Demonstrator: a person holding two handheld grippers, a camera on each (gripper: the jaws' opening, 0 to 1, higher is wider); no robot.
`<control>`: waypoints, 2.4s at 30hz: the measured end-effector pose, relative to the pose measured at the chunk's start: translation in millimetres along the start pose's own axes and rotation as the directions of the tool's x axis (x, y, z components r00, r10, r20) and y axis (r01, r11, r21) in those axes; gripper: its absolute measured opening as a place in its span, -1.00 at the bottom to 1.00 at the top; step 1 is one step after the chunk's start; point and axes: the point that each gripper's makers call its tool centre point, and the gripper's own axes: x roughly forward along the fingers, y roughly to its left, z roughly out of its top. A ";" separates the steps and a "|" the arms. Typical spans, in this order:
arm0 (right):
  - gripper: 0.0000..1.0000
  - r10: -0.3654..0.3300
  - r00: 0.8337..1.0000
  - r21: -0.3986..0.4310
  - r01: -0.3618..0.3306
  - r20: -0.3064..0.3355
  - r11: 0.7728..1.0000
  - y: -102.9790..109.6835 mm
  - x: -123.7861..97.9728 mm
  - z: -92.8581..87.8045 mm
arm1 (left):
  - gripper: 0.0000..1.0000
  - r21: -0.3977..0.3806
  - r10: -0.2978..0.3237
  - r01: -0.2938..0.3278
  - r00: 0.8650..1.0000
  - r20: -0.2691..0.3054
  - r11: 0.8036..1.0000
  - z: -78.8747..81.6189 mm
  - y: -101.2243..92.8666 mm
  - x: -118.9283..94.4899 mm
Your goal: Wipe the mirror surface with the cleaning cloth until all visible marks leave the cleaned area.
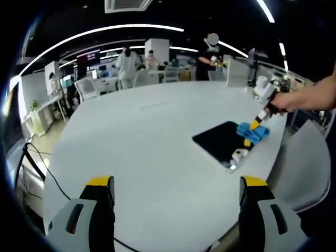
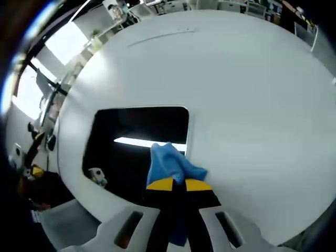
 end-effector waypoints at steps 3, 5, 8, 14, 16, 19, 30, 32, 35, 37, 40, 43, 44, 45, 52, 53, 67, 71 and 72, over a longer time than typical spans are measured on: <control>-1.00 0.004 1.000 0.004 -0.004 -0.005 1.000 0.5 -2.0 -6.0 | 0.99 0.005 -0.001 0.001 1.000 -0.006 1.000 -1.8 0.2 -0.3; -1.00 0.006 1.000 -0.001 -0.006 -0.005 1.000 2.8 -3.9 -13.1 | 0.99 0.009 0.001 -0.001 1.000 -0.010 1.000 -3.0 1.3 -1.4; -1.00 0.012 1.000 0.009 -0.012 -0.007 1.000 2.7 -5.3 -17.7 | 0.99 0.018 0.001 0.000 1.000 -0.017 1.000 -4.7 2.8 -2.0; -1.00 0.009 1.000 0.001 -0.009 -0.010 1.000 3.9 -6.1 -21.6 | 0.99 0.038 0.000 0.001 0.999 -0.033 0.999 -6.7 4.5 -1.7; -1.00 0.004 1.000 -0.006 -0.004 -0.012 1.000 4.2 -5.9 -21.5 | 0.99 0.034 0.002 -0.001 1.000 -0.030 0.999 -5.8 5.3 -1.3; -1.00 0.001 1.000 -0.007 -0.002 -0.015 1.000 4.0 -5.7 -21.4 | 0.99 0.028 0.002 -0.002 1.000 -0.024 1.000 -5.2 5.2 -1.1; -1.00 0.000 1.000 0.002 0.000 -0.020 1.000 4.3 -5.2 -20.8 | 0.99 0.027 -0.003 0.003 1.000 -0.025 1.000 -5.8 3.9 2.8; -1.00 0.015 1.000 0.012 -0.014 -0.019 1.000 6.8 -6.1 -19.4 | 0.99 0.026 -0.005 0.006 1.000 -0.029 1.000 -7.3 2.8 3.4; -1.00 0.019 1.000 0.011 -0.019 -0.021 1.000 8.4 -5.1 -18.1 | 0.99 0.026 -0.009 0.009 1.000 -0.030 1.000 -8.2 2.0 3.8; -1.00 0.026 0.999 0.013 -0.025 -0.021 1.000 12.9 -4.1 -17.7 | 0.99 0.024 -0.009 0.010 0.999 -0.031 1.000 -8.6 2.1 4.1; -1.00 0.033 0.999 0.008 -0.033 -0.023 0.999 19.0 -1.3 -17.4 | 0.99 0.022 -0.009 0.010 1.000 -0.030 1.000 -8.8 2.2 4.3; -1.00 0.036 0.999 0.006 -0.036 -0.021 0.999 24.3 -0.4 -16.5 | 0.99 0.019 -0.011 0.012 0.999 -0.031 1.000 -9.8 1.5 4.9; -1.00 0.038 0.999 0.007 -0.038 -0.020 0.999 25.9 -0.3 -16.4 | 0.99 0.018 -0.013 0.013 0.999 -0.031 1.000 -10.2 0.8 5.1; -1.00 0.038 0.999 0.006 -0.038 -0.019 0.999 27.2 0.1 -16.5 | 0.99 0.016 -0.014 0.014 0.999 -0.030 1.000 -10.7 0.3 5.1; -1.00 0.049 0.999 0.010 -0.048 -0.015 0.999 36.7 3.0 -14.1 | 0.99 0.017 -0.016 0.017 0.999 -0.031 1.000 -13.6 -1.9 5.1; -1.00 0.046 0.999 0.006 -0.046 -0.015 0.999 38.0 3.5 -13.9 | 0.99 0.018 -0.016 0.017 0.999 -0.032 1.000 -13.6 -1.6 4.8; -1.00 0.046 0.999 0.006 -0.046 -0.002 0.999 59.6 10.1 -10.3 | 0.99 0.017 -0.010 0.010 1.000 -0.027 1.000 -13.5 1.9 2.5; -1.00 0.051 0.999 0.012 -0.051 0.001 0.999 66.6 12.0 -9.7 | 0.99 0.020 -0.015 0.016 0.999 -0.029 1.000 -14.8 1.5 1.4; -1.00 0.057 0.998 0.017 -0.057 0.002 0.998 69.2 12.4 -9.2 | 0.99 0.019 -0.020 0.021 0.999 -0.030 1.000 -15.2 1.3 1.0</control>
